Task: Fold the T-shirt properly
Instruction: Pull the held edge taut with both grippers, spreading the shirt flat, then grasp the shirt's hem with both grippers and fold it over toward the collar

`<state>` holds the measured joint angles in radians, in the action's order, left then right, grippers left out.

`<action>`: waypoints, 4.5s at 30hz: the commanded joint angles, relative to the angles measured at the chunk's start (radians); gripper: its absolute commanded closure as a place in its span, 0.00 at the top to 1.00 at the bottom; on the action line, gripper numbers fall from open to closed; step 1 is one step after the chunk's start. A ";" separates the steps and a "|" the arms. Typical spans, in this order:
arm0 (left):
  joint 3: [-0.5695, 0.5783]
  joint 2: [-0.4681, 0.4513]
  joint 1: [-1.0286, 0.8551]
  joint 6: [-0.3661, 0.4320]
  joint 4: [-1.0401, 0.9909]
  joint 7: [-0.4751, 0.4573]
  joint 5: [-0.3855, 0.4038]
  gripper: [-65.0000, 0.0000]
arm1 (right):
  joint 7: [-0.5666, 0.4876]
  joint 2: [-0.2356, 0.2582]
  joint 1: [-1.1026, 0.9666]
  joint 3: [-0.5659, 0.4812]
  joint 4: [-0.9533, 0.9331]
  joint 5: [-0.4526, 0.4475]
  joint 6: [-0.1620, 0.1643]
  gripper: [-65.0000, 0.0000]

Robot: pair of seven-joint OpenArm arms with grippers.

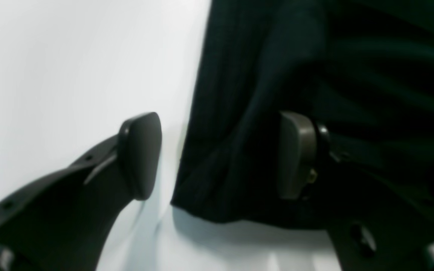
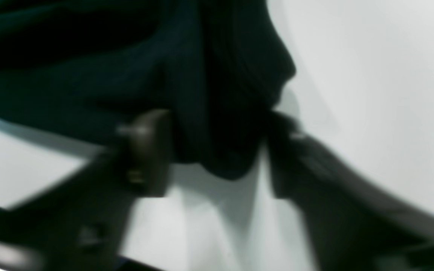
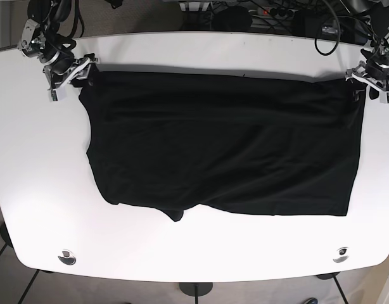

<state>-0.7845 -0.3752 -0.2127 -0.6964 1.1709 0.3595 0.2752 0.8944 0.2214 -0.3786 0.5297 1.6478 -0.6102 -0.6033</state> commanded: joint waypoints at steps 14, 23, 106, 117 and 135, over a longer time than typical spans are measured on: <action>-0.155 0.098 -0.123 -0.002 0.307 0.238 0.005 0.00 | 0.006 0.088 -0.079 0.014 0.052 -0.010 -0.002 0.03; -0.184 0.107 -0.210 -0.002 0.361 0.253 0.003 0.19 | 0.006 0.085 -0.191 0.085 0.108 -0.010 -0.002 0.04; 0.323 -0.037 0.849 0.139 -0.604 -0.109 -0.138 0.00 | -0.159 0.005 0.827 -0.210 -0.601 0.338 0.001 0.02; 0.288 -0.031 0.591 0.125 0.099 0.307 0.227 0.00 | 0.033 0.014 0.706 -0.208 -0.110 0.339 0.001 0.02; 0.033 -0.031 0.129 0.120 0.350 0.424 0.339 0.00 | 0.196 -0.072 0.277 -0.004 0.283 0.312 -0.010 0.03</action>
<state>-0.7399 -0.3775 -0.0975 -0.5812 1.5063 0.8154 0.6113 1.1046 0.1352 -0.1165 0.5236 1.9121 -0.3107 -0.6209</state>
